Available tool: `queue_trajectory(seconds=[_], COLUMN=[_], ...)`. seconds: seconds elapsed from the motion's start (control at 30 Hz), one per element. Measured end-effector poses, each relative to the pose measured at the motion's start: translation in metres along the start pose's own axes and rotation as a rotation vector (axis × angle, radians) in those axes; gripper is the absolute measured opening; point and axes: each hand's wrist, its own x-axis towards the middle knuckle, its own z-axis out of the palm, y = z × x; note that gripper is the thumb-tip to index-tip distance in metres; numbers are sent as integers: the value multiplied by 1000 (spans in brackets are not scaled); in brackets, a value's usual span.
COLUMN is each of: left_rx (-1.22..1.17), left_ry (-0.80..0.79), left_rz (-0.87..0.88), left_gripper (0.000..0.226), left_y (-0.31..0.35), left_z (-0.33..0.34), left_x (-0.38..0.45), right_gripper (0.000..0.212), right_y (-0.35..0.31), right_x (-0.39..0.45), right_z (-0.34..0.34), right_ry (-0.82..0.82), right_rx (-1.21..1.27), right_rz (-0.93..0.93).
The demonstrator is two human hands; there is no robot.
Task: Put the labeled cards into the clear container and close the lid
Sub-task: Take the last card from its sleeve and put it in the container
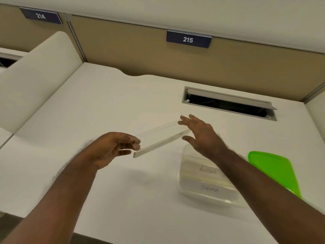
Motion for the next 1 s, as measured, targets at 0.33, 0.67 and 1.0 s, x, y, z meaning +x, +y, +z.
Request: queue_trajectory(seconds=[0.33, 0.67, 1.0], left_rx=[48, 328, 853], left_ry=[-84, -171, -64], left_rz=[-94, 149, 338], left_gripper=[25, 34, 30], left_y=[10, 13, -5], left_z=[54, 120, 158], left_x=[25, 37, 53], right_gripper=[43, 26, 31], right_y=[37, 74, 103], right_x=[-71, -124, -158], right_z=[-53, -79, -77], right_ry=[-9, 26, 36], right_rx=[337, 486, 252], right_rz=[171, 409, 460])
